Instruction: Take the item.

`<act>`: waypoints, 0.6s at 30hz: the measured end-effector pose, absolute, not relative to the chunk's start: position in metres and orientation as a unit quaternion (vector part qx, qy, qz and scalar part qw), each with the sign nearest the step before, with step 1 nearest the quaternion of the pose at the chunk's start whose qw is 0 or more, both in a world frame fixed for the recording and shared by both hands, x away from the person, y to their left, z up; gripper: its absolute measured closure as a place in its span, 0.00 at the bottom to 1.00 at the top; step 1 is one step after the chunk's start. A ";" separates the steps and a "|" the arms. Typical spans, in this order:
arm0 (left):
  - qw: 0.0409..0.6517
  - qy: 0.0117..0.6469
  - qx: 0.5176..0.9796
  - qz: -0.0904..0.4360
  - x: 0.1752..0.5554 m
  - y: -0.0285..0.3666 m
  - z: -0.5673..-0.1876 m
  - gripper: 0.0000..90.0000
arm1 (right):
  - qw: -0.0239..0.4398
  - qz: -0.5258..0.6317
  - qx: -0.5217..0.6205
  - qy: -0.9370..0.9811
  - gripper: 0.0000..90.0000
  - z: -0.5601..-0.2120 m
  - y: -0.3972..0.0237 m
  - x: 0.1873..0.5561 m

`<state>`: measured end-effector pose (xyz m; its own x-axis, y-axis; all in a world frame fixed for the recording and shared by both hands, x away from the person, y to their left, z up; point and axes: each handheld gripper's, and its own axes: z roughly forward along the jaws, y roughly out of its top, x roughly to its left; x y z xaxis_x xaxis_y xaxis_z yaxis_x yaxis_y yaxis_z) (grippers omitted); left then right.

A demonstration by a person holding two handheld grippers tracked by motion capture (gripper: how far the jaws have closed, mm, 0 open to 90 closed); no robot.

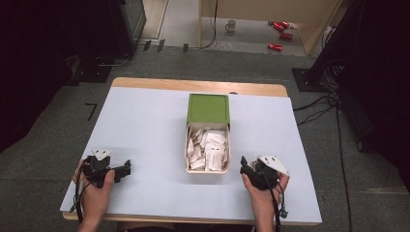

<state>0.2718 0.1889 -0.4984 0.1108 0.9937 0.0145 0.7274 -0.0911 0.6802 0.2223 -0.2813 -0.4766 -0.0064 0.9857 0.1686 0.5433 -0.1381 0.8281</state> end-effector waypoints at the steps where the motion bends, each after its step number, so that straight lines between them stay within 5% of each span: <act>1: 0.268 0.619 0.696 0.249 0.272 0.189 -0.498 0.00 | 0.284 0.392 0.644 0.592 0.39 -0.475 -0.281 0.222; 18: 0.268 0.619 0.696 0.249 0.272 0.189 -0.498 0.00 | 0.288 0.433 0.608 0.600 0.40 -0.436 -0.255 0.207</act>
<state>0.2718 0.1889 -0.4984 0.1110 0.9937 0.0146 0.7274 -0.0912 0.6802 0.2075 -0.2548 -0.4363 -0.0956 0.9789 0.1807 0.4800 -0.1137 0.8699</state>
